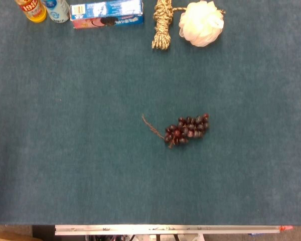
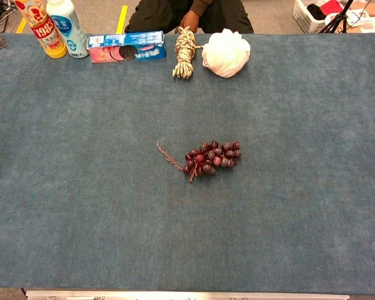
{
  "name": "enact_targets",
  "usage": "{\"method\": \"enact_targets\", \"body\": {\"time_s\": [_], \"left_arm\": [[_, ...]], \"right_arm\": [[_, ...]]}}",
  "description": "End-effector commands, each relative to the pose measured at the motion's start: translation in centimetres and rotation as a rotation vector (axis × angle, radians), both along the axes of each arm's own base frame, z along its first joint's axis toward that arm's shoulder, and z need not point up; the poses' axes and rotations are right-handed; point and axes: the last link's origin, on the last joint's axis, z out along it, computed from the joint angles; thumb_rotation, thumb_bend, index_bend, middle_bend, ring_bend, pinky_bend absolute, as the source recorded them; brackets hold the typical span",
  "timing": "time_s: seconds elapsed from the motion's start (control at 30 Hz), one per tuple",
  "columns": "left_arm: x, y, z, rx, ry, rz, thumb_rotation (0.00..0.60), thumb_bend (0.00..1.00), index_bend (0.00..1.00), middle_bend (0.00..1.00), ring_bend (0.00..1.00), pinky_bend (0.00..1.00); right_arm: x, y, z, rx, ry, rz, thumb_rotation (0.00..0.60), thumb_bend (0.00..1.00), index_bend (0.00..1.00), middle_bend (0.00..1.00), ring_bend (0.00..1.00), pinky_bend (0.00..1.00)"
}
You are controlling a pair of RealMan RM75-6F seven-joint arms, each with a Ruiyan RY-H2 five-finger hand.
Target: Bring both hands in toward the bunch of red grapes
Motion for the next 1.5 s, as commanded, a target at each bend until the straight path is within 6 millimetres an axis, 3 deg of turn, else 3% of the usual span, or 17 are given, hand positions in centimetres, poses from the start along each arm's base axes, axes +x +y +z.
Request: {"method": "enact_targets", "body": {"time_s": [0.03, 0.27, 0.37, 0.57, 0.7, 0.83, 0.93, 1.0, 1.1, 1.23, 1.5], "left_arm": [[-0.1, 0.0, 0.1, 0.0, -0.002, 0.001, 0.6, 0.29, 0.13, 0.19, 0.15, 0.17], [0.4, 0.2, 0.2, -0.028, -0.072, -0.033, 0.6, 0.29, 0.13, 0.23, 0.16, 0.19], [0.8, 0.5, 0.3, -0.042, -0.091, -0.063, 0.6, 0.29, 0.13, 0.29, 0.22, 0.26], [1.6, 1.1, -0.4, -0.095, -0.134, -0.122, 0.6, 0.29, 0.12, 0.63, 0.58, 0.56], [2.1, 2.1, -1.4, -0.159, -0.207, -0.166, 0.6, 0.29, 0.04, 0.79, 0.76, 0.72], [2.4, 2.6, -2.3, -0.247, -0.257, -0.189, 0.6, 0.38, 0.0, 0.9, 0.9, 0.85], [2.5, 2.7, -2.9, -0.331, -0.252, -0.201, 0.6, 0.47, 0.0, 0.93, 0.95, 0.9], [2.5, 2.7, -3.3, -0.379, -0.256, -0.206, 0.6, 0.51, 0.0, 0.93, 0.96, 0.92], [3.0, 2.8, -3.8, -0.416, -0.27, -0.217, 0.6, 0.55, 0.0, 0.93, 0.99, 0.94], [4.0, 3.1, -4.3, -0.435, -0.307, -0.244, 0.6, 0.57, 0.0, 0.94, 1.0, 0.96], [6.1, 3.5, -5.5, -0.456, -0.364, -0.299, 0.6, 0.57, 0.0, 0.95, 1.0, 0.97]], "right_arm": [[0.0, 0.0, -0.1, 0.002, -0.002, -0.002, 0.6, 0.0, 0.03, 0.22, 0.14, 0.22], [0.5, -0.1, -0.6, 0.019, -0.025, 0.032, 0.6, 0.0, 0.03, 0.22, 0.14, 0.22], [0.9, -0.3, -0.6, 0.022, -0.034, 0.071, 0.6, 0.02, 0.03, 0.25, 0.14, 0.22], [2.1, -0.8, -1.4, 0.056, -0.05, 0.151, 0.6, 0.05, 0.03, 0.34, 0.23, 0.27], [3.6, -1.6, -2.5, 0.111, -0.057, 0.233, 0.6, 0.15, 0.02, 0.55, 0.45, 0.45], [5.4, -2.4, -3.9, 0.18, -0.073, 0.314, 0.6, 0.41, 0.0, 0.79, 0.75, 0.72], [6.9, -2.8, -5.0, 0.234, -0.094, 0.379, 0.6, 0.61, 0.0, 0.94, 0.93, 0.83], [7.9, -3.0, -5.9, 0.274, -0.111, 0.43, 0.6, 0.72, 0.0, 0.99, 0.99, 0.88], [9.1, -3.0, -6.9, 0.321, -0.129, 0.491, 0.6, 0.83, 0.0, 1.0, 1.0, 0.95], [9.9, -2.8, -7.9, 0.365, -0.143, 0.537, 0.6, 0.86, 0.0, 1.0, 1.0, 1.0], [10.4, -2.3, -9.3, 0.409, -0.152, 0.547, 0.6, 0.86, 0.0, 1.0, 1.0, 1.0]]}}
